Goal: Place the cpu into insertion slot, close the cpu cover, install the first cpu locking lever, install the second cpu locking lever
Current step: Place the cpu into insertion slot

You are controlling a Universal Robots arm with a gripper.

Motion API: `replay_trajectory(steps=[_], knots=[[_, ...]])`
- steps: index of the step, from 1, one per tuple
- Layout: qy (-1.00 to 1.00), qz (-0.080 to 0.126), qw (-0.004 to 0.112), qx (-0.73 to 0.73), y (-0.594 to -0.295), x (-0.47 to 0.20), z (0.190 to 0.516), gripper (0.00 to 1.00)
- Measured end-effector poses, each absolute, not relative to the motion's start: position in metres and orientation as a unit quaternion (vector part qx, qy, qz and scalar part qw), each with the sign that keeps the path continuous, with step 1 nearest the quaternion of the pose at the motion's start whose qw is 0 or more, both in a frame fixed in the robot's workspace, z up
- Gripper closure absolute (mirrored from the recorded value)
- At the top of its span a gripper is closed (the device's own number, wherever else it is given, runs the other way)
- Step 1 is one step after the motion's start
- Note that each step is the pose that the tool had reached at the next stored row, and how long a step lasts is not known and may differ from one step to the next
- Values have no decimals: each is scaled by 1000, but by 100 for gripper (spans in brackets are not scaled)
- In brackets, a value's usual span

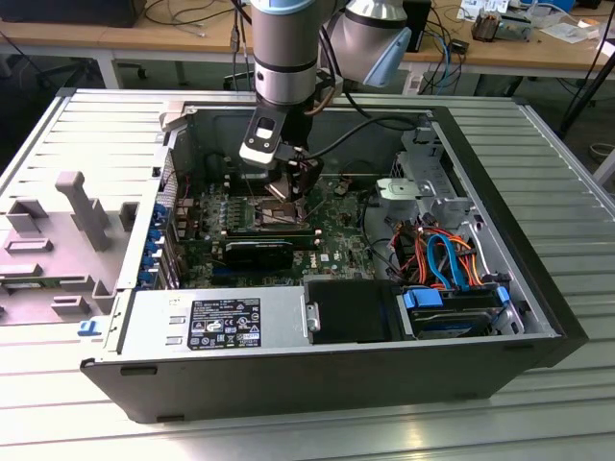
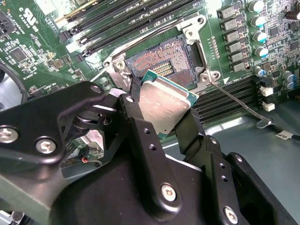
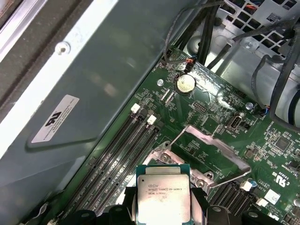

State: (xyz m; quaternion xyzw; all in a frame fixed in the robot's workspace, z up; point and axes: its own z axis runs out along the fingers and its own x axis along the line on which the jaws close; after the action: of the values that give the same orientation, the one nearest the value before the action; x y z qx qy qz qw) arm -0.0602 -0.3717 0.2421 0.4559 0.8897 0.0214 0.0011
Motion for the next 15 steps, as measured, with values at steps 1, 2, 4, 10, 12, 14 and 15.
replay_trajectory(steps=[1, 2, 4, 10, 12, 14, 15], knots=[[889, 21, 1, 456, -372, -60, 242, 45], [889, 21, 1, 457, -372, -60, 242, 45], [889, 21, 1, 458, -372, -60, 242, 45], [887, 21, 1, 461, -372, -60, 242, 45], [887, 21, 1, 462, -372, -60, 242, 45], [886, 21, 1, 463, -372, -60, 242, 45], [886, 21, 1, 463, -372, -60, 242, 45]])
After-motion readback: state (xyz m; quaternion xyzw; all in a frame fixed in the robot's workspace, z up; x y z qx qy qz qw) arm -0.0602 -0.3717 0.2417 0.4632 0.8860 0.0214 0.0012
